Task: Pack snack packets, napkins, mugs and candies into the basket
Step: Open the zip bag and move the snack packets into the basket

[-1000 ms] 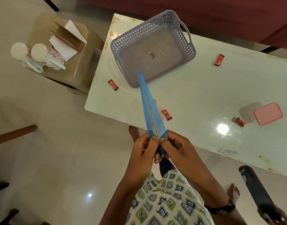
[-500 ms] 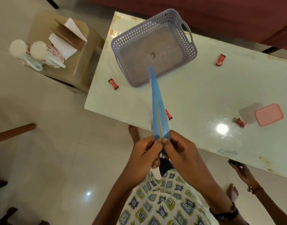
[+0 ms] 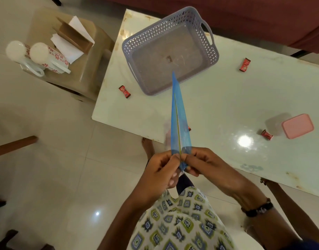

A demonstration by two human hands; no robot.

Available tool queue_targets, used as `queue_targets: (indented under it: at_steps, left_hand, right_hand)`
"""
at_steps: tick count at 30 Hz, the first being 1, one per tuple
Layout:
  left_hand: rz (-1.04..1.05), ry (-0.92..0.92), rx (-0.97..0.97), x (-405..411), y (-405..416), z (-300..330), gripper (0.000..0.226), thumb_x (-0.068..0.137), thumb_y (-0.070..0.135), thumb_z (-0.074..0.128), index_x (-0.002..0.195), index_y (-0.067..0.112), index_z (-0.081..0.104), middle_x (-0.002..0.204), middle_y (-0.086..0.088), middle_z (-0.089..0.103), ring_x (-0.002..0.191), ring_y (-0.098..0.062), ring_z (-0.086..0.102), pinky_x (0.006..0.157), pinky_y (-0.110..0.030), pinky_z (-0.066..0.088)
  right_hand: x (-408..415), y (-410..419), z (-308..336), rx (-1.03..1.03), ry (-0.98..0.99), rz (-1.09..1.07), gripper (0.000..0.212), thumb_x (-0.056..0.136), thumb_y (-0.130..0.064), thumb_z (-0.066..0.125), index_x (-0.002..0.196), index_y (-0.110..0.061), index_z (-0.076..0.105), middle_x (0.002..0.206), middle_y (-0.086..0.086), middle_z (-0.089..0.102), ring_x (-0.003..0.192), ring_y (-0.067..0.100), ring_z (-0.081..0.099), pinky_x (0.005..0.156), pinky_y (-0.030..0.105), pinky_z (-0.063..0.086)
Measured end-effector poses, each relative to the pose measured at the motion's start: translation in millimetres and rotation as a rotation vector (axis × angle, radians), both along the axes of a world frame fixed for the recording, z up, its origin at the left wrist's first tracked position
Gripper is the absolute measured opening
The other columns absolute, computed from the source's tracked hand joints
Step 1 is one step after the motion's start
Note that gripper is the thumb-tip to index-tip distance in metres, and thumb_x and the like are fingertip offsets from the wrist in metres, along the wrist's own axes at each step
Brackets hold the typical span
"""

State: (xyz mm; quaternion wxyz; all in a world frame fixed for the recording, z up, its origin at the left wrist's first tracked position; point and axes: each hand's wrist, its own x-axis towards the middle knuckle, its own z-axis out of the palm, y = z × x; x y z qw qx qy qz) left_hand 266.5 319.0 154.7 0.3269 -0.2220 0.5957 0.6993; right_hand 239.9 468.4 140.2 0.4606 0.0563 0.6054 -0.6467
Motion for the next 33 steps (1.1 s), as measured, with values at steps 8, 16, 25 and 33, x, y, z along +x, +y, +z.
queue_targets:
  at_steps: [8, 16, 25, 33]
  left_hand:
    - [0.372, -0.088, 0.174, -1.5, 15.7, 5.7, 0.036, 0.098, 0.006, 0.032, 0.063, 0.01, 0.04, 0.04, 0.009, 0.032, 0.031, 0.0, 0.025, 0.036, -0.014, 0.021]
    - [0.283, -0.056, 0.053, -10.0, 9.4, 5.0, 0.042, 0.092, 0.013, 0.045, 0.051, 0.016, 0.039, 0.042, 0.005, 0.038, 0.033, -0.006, 0.028, 0.036, -0.016, 0.02]
    - [-0.265, 0.416, -0.553, -51.5, -12.6, -10.8, 0.029, 0.094, 0.021, 0.048, 0.069, 0.006, 0.044, 0.054, 0.001, 0.04, 0.048, -0.011, 0.036, 0.05, -0.025, 0.034]
    - [-0.31, 0.424, -0.517, -42.4, -11.2, -17.0, 0.031, 0.096, 0.017, 0.047, 0.067, 0.007, 0.044, 0.05, 0.006, 0.036, 0.048, -0.011, 0.032, 0.05, -0.027, 0.03]
  right_hand:
    - [17.7, -20.7, 4.5, -0.06, -0.131, -0.486, 0.036, 0.097, -0.018, 0.045, 0.062, -0.013, 0.054, 0.054, 0.001, 0.037, 0.052, 0.006, 0.035, 0.057, 0.017, 0.039]
    - [2.5, -13.8, 8.6, 0.029, 0.178, -0.282, 0.034, 0.092, -0.027, 0.042, 0.064, -0.008, 0.043, 0.057, -0.001, 0.031, 0.054, 0.01, 0.027, 0.052, 0.018, 0.027]
    - [-4.8, -11.3, 12.7, 0.263, 0.345, 0.059, 0.033, 0.091, -0.02, 0.049, 0.067, 0.002, 0.047, 0.052, -0.002, 0.031, 0.046, 0.006, 0.025, 0.047, 0.016, 0.024]
    - [-23.0, -28.3, 1.7, 0.664, 0.641, 0.153, 0.027, 0.096, -0.029, 0.045, 0.072, -0.019, 0.04, 0.054, -0.009, 0.038, 0.047, 0.009, 0.038, 0.049, 0.02, 0.028]
